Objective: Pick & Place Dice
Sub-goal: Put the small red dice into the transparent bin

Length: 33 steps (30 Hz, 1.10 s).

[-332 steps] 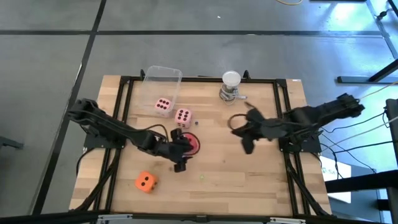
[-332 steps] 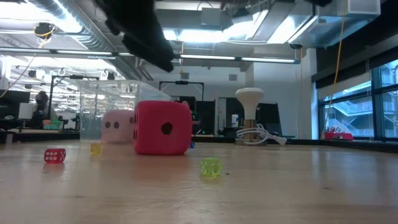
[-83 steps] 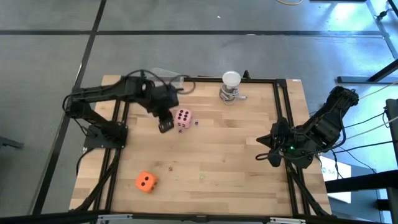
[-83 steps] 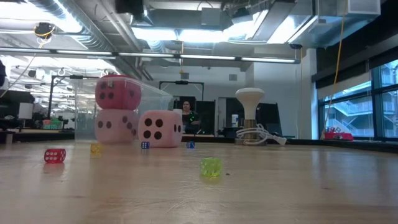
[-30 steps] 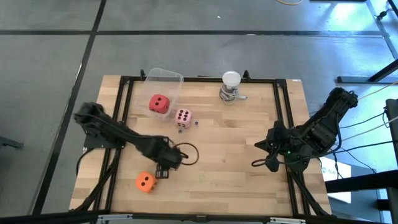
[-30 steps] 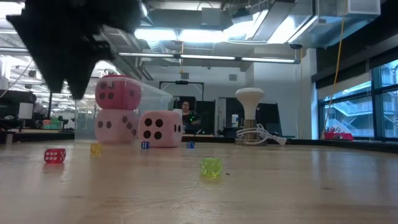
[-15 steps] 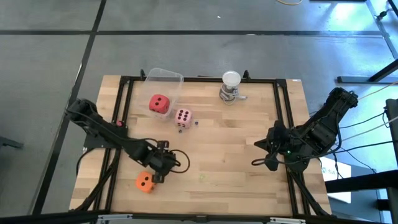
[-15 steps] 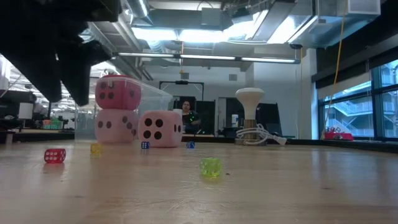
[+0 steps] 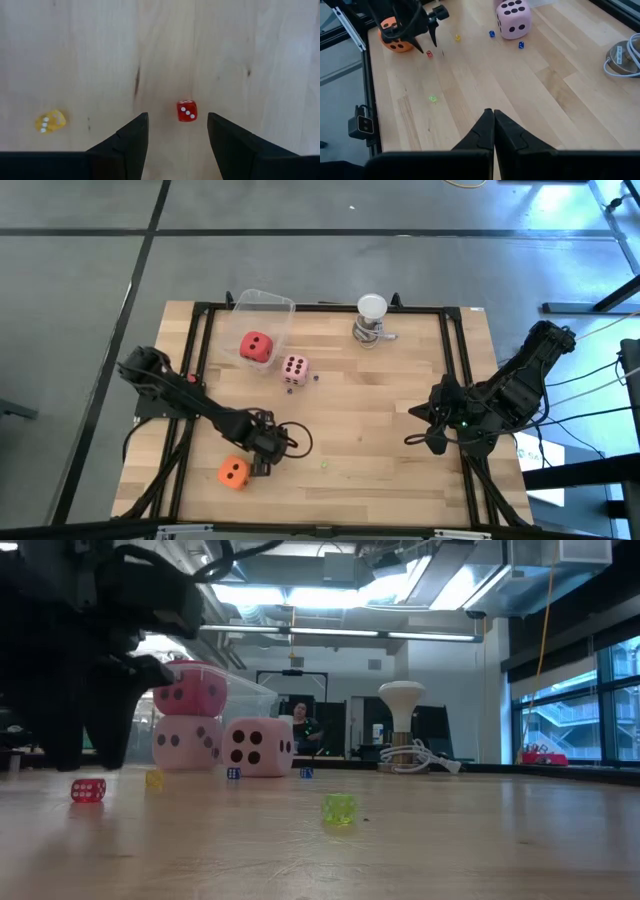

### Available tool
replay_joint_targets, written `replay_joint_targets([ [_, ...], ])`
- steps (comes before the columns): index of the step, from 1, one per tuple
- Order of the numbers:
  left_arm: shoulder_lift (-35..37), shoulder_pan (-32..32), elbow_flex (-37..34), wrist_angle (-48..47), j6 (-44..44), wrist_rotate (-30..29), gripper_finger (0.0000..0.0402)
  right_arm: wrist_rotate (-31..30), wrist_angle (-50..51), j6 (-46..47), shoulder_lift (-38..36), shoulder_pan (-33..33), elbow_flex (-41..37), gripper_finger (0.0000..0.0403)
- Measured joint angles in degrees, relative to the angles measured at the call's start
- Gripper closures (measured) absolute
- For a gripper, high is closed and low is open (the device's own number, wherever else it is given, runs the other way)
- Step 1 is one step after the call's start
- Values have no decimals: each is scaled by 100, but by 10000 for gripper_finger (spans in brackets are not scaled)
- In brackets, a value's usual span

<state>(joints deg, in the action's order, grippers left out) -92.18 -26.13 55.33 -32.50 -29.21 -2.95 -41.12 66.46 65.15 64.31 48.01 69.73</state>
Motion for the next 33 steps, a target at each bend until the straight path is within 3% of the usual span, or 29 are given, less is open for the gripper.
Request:
replay_joint_targets([
  [20, -378, -2, 7, 291, -149, 147, 213, 0, -47, 41, 0, 0, 0, 403],
  [33, -380, 4, 7, 251, -642, 165, 297, 0, -48, 21, 0, 0, 0, 403],
])
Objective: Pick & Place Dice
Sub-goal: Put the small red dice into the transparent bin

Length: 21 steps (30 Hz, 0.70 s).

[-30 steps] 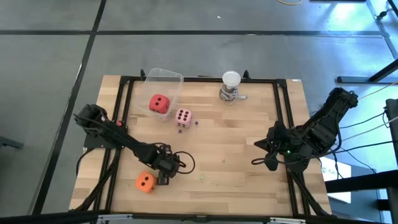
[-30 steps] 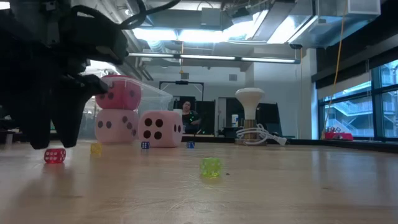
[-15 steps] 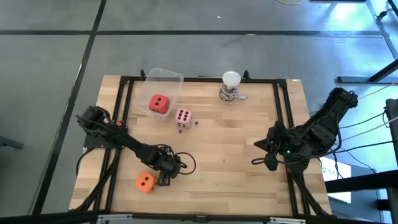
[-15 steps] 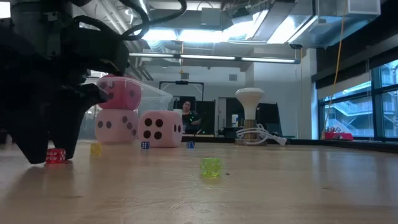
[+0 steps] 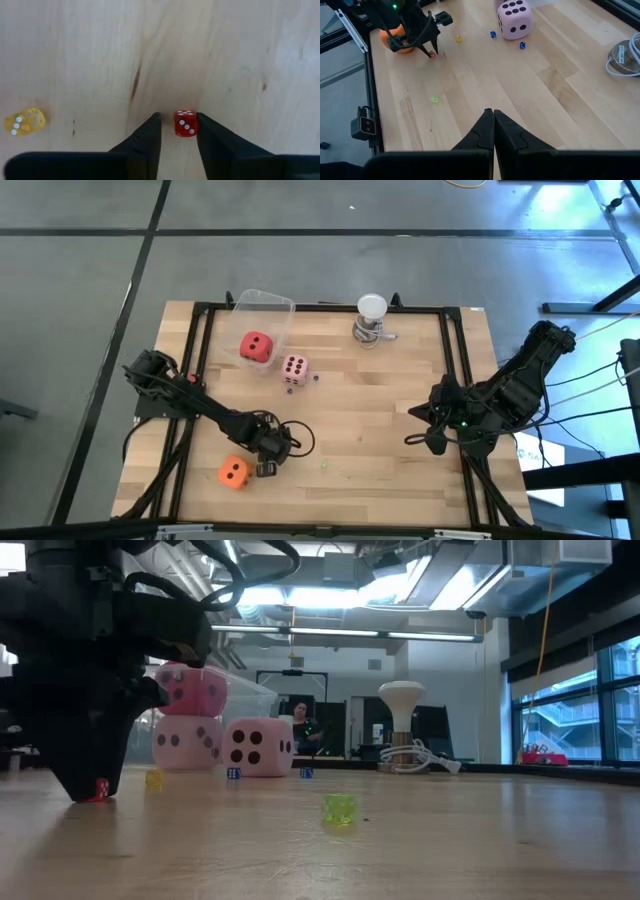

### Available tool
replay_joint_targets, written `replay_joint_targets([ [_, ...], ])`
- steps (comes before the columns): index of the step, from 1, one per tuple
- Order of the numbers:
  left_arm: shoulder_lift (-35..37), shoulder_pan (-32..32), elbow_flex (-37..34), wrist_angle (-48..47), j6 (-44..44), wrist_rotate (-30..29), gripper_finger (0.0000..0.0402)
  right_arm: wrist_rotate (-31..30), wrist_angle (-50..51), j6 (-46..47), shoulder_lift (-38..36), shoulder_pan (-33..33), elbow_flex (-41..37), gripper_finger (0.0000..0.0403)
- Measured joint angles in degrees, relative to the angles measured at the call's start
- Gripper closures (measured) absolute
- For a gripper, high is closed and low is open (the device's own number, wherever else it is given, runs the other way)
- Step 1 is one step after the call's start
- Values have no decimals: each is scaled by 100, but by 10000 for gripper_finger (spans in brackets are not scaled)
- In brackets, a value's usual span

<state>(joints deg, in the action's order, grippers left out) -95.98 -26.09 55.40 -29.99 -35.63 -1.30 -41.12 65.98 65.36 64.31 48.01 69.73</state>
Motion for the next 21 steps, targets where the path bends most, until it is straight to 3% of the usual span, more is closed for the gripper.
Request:
replay_joint_targets([
  [10, 0, -4, 0, 23, -134, 131, 388, 2, 0, -24, 0, 0, 0, 403],
  [21, 0, 6, -14, 679, -447, 126, 392, 2, 0, -26, 0, -2, 0, 403],
])
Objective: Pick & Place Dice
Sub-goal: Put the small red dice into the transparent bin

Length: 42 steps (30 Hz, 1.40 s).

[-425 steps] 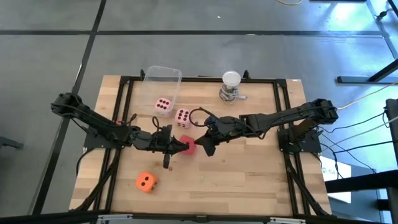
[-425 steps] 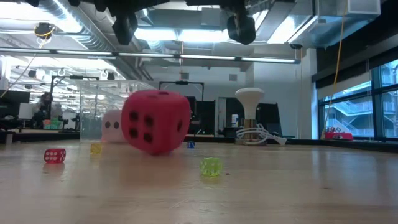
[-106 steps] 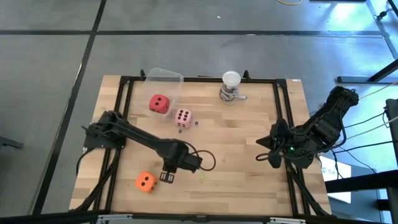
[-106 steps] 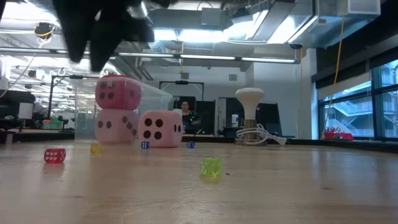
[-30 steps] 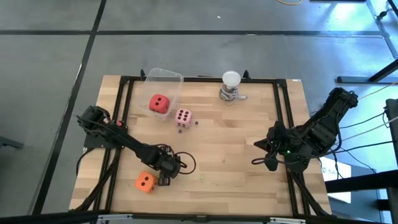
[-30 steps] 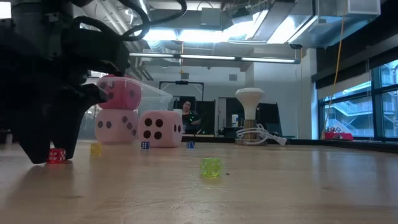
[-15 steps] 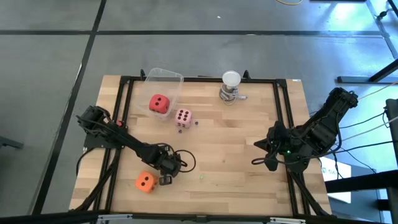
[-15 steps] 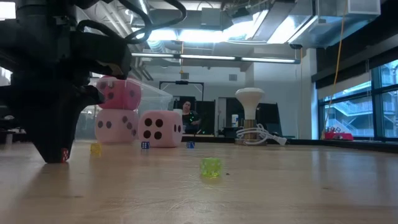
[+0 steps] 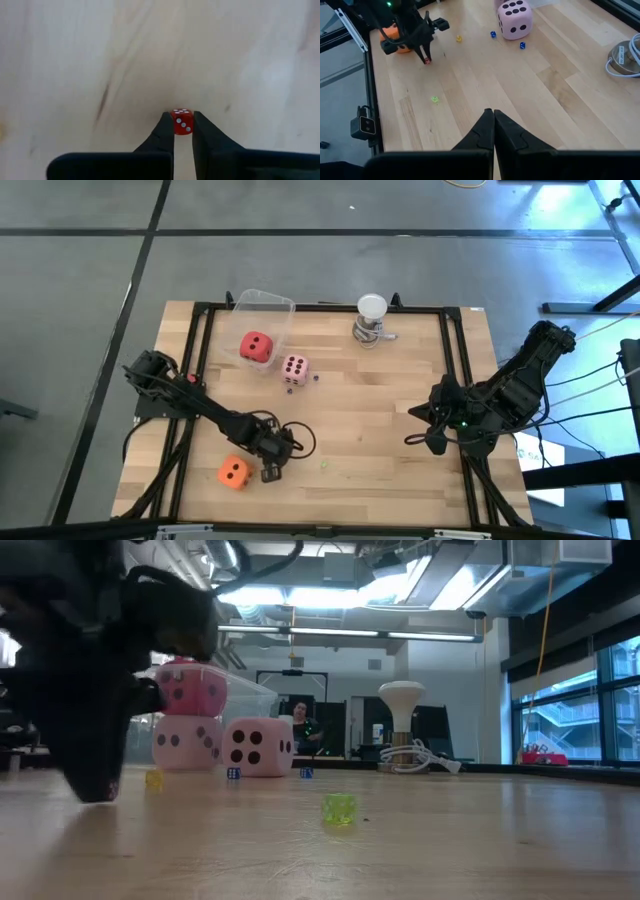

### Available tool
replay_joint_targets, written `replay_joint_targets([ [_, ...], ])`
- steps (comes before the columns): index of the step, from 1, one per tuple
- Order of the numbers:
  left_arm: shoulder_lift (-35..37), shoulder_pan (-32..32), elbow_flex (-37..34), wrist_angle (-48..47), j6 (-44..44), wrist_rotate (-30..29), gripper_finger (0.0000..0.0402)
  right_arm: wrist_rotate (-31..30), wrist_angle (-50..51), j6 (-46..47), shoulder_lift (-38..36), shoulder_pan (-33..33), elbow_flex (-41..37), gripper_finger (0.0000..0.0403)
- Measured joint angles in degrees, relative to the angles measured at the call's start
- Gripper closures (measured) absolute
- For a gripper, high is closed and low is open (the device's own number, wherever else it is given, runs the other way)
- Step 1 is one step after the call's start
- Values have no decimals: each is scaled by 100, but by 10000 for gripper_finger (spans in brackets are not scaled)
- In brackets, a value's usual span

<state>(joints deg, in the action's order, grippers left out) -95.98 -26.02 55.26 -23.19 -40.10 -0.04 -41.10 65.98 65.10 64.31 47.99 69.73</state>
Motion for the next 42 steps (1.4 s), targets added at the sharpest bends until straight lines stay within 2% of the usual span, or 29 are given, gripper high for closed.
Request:
replay_joint_targets([
  [7, 37, 142, 463, 427, 94, -632, 392, 0, -2, -13, 0, 1, 0, 403],
  [9, 45, 205, 697, 588, 300, -999, 392, 0, -2, -13, 0, 1, 0, 403],
  [11, 152, 263, 873, 655, 441, -1612, 392, 0, -2, -11, 0, 2, 0, 403],
  [15, 670, 493, 881, 653, 446, -2789, 392, 37, -4, -11, 2, 2, 0, 403],
  [20, 1660, 1018, 870, 123, 536, -3172, 392, 112, -15, -80, 2, 2, 0, 403],
  [23, 2326, 1412, 870, 26, 925, -3087, 392, 127, -13, -107, 2, 2, 0, 403],
  [26, 2945, 1997, 873, -334, 1046, -2614, 392, 125, -14, -168, 2, 2, 0, 403],
  [29, 3473, 2786, 873, -1202, 450, -2119, 392, 120, -15, -256, 2, 0, 0, 403],
  [34, 4163, 4051, 873, -2713, -458, -2024, 392, 122, -13, -261, 2, 0, 0, 403],
  [38, 4308, 4779, 873, -3342, -376, -1689, 392, 125, -13, -299, 2, 2, 0, 403],
  [42, 4072, 5204, 873, -3884, -78, -1515, 392, 125, -13, -299, 2, 2, 0, 403],
])
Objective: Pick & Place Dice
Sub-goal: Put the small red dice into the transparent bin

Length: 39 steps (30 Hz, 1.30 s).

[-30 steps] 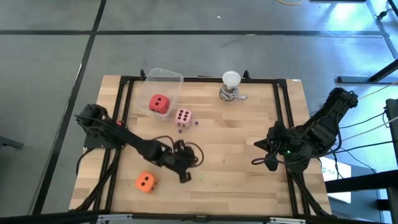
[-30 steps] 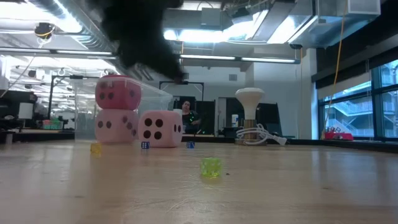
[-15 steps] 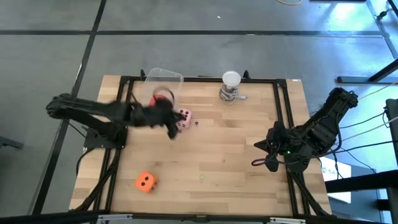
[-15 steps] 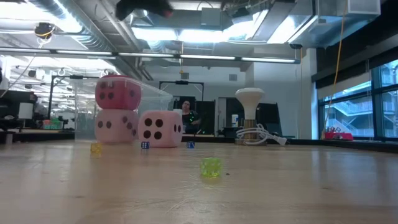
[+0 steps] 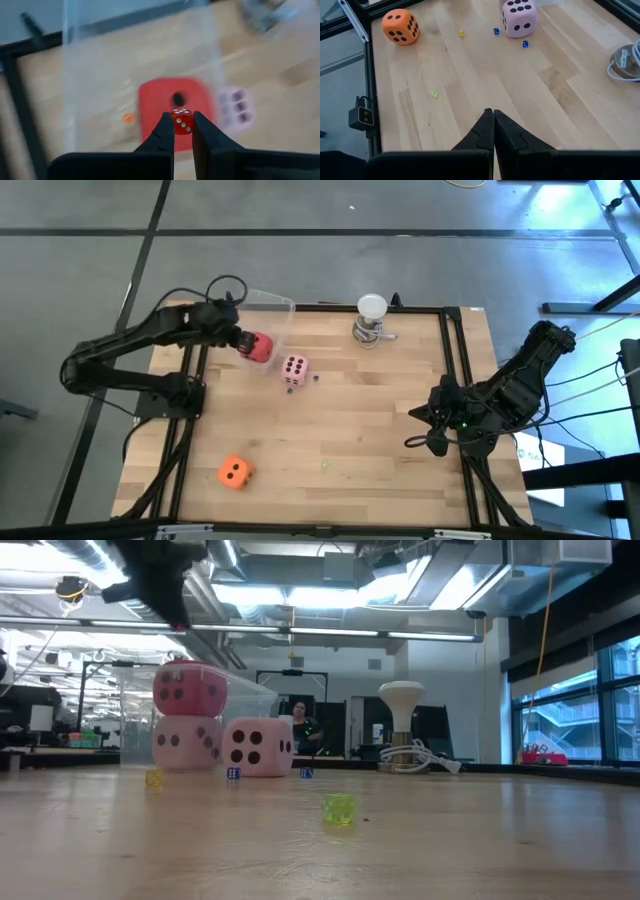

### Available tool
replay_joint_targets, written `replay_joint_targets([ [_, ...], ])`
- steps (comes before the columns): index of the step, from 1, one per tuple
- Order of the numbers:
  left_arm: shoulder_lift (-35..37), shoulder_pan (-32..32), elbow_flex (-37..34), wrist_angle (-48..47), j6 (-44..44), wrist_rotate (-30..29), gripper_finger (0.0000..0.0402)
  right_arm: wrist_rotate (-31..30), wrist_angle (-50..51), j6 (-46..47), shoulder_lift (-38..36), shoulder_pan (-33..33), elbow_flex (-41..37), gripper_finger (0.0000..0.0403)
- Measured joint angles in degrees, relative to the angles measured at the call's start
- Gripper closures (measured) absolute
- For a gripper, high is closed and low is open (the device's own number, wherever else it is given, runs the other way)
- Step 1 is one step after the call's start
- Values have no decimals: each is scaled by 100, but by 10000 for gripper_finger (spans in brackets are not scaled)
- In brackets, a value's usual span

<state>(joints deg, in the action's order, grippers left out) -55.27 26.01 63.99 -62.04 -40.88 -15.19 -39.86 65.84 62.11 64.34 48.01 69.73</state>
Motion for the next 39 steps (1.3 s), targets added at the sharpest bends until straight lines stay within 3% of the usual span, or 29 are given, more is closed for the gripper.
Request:
replay_joint_targets([
  [6, -478, 232, 0, -731, 392, -26, 392, 59, -30, 50, 0, -2, 0, 403],
  [20, -930, 228, 0, -1329, 579, -198, 392, 149, -28, 153, 0, 0, 0, 403],
  [32, -1253, 237, 2, -1302, 828, -232, 391, 131, -31, 164, 0, 0, 0, 403],
  [39, -1535, 240, 2, -1444, 1019, 114, 390, 131, -77, 194, 0, -1, 0, 403],
])
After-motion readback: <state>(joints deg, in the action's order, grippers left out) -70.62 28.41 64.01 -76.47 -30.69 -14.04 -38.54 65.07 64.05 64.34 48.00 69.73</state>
